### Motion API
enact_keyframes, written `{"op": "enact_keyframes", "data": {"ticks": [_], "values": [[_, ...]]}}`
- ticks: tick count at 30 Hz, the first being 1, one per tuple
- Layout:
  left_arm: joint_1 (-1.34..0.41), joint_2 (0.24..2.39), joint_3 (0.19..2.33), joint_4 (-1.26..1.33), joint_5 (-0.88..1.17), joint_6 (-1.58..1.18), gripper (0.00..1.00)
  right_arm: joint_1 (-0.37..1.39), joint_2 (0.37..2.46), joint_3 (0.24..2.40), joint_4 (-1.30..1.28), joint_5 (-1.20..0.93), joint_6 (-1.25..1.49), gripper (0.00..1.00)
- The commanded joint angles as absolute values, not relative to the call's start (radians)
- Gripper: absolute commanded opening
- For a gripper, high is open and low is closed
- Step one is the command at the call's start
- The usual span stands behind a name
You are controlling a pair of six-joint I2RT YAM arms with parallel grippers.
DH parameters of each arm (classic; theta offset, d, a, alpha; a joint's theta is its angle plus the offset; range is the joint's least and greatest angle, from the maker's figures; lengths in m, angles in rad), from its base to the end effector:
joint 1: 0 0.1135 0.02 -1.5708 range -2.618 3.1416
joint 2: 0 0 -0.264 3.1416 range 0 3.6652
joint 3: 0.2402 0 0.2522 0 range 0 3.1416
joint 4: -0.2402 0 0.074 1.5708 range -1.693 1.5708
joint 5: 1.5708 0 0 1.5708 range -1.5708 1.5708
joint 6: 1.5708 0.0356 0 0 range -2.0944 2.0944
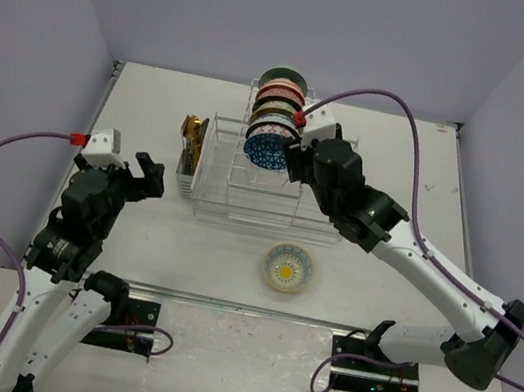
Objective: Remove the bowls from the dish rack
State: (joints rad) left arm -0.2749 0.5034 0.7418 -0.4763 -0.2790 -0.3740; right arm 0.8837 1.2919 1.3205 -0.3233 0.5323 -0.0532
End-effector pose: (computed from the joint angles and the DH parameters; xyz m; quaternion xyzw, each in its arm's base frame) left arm 0.1160 -0.0225 0.3315 -0.1244 0.7732 -0.0916 0.6151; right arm 0.1983 0.2132 0.4039 -0.2101 0.7622 0.0385 0.6111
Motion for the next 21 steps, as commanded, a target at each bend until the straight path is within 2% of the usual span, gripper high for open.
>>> {"op": "enact_keyframes", "data": {"ticks": [1, 8, 16, 21], "values": [[-0.264, 0.509, 0.742, -0.433, -0.259, -0.344, 1.00, 0.894, 1.336, 1.384, -0.258, 0.592, -0.127, 0.61], [-0.261, 0.506, 0.741, -0.429, -0.247, -0.342, 1.00, 0.914, 1.396, 1.378, -0.173, 0.632, -0.183, 0.53], [-0.259, 0.505, 0.739, -0.428, -0.241, -0.341, 1.00, 0.920, 1.390, 1.307, -0.037, 0.641, -0.172, 0.31], [-0.259, 0.499, 0.738, -0.426, -0.236, -0.341, 1.00, 0.920, 1.394, 1.281, -0.015, 0.646, -0.163, 0.24]]}}
